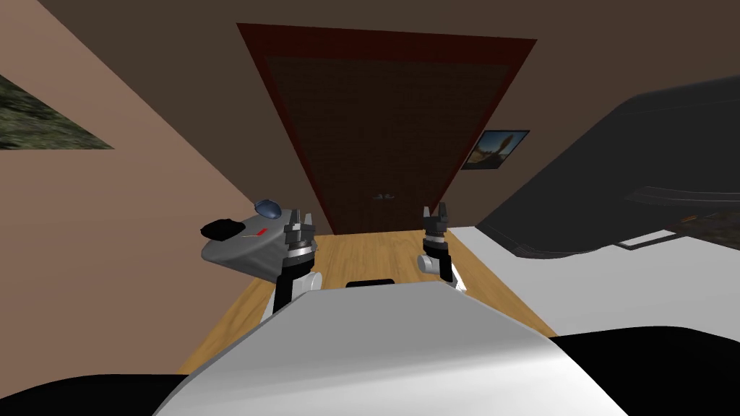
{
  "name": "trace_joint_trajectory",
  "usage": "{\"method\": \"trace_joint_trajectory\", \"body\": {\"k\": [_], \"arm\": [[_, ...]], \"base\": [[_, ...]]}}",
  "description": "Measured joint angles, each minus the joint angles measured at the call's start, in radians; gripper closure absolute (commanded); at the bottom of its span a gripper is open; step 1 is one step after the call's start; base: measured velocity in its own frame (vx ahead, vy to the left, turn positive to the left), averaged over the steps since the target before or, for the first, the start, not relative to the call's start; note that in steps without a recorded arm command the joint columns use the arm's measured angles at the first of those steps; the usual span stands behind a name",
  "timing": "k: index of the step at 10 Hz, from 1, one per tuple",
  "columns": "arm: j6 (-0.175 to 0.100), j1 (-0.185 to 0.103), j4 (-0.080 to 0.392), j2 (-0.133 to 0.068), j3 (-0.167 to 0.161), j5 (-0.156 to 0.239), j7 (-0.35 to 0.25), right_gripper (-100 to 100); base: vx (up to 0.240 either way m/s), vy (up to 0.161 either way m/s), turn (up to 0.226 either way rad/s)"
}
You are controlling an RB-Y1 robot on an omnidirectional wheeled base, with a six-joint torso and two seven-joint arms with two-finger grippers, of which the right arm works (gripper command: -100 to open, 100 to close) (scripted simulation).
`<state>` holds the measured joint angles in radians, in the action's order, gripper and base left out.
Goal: Pull the door open
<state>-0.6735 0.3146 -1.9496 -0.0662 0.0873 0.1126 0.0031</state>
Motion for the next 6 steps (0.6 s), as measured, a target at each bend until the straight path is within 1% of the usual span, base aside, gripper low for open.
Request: {"method": "trace_joint_trajectory", "body": {"k": [1,3,5,6], "arm": [[-0.004,-0.01,0.029,-0.005,0.002,0.001,-0.004,-100],[-0.004,-0.024,0.069,-0.006,-0.001,-0.001,-0.003,-100],[-0.022,-0.038,0.125,-0.011,0.0,-0.001,-0.006,-100],[-0.022,-0.052,0.153,-0.016,0.003,0.001,-0.008,-100]], "base": [[0.077,-0.019,0.02],[0.069,-0.02,0.047],[0.051,-0.008,0.022],[0.076,-0.007,0.049]]}}
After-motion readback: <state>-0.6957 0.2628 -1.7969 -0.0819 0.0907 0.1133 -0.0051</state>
